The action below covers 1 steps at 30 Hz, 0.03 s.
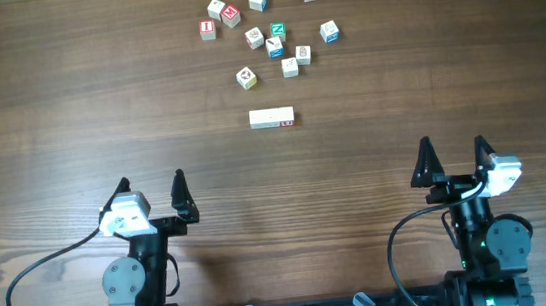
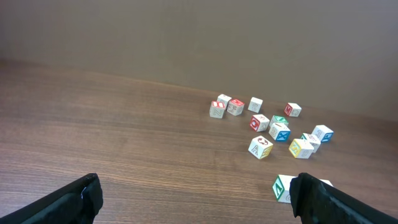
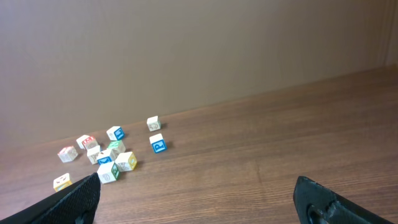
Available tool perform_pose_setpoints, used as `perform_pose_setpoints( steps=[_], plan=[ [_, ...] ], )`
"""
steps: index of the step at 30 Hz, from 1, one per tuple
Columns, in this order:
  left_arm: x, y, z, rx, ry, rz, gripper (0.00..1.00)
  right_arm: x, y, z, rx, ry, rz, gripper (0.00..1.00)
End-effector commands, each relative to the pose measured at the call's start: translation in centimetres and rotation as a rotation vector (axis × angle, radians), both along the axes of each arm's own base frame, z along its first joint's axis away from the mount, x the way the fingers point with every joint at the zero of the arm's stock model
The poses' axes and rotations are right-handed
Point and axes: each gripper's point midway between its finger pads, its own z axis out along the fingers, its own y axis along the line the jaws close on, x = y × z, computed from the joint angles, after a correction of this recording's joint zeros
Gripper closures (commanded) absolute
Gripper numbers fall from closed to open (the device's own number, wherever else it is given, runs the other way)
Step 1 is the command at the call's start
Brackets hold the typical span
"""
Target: Form a horizontal line
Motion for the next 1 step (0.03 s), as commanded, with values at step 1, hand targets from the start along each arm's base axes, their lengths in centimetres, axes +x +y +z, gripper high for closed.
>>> perform_pose_setpoints(
  steps=[1],
  plan=[
    [0.0, -0.19, -0.16, 0.022, -0.003, -0.013, 0.0, -0.07, 0.05, 0.26, -0.017, -0.013, 0.006, 0.0]
  ],
)
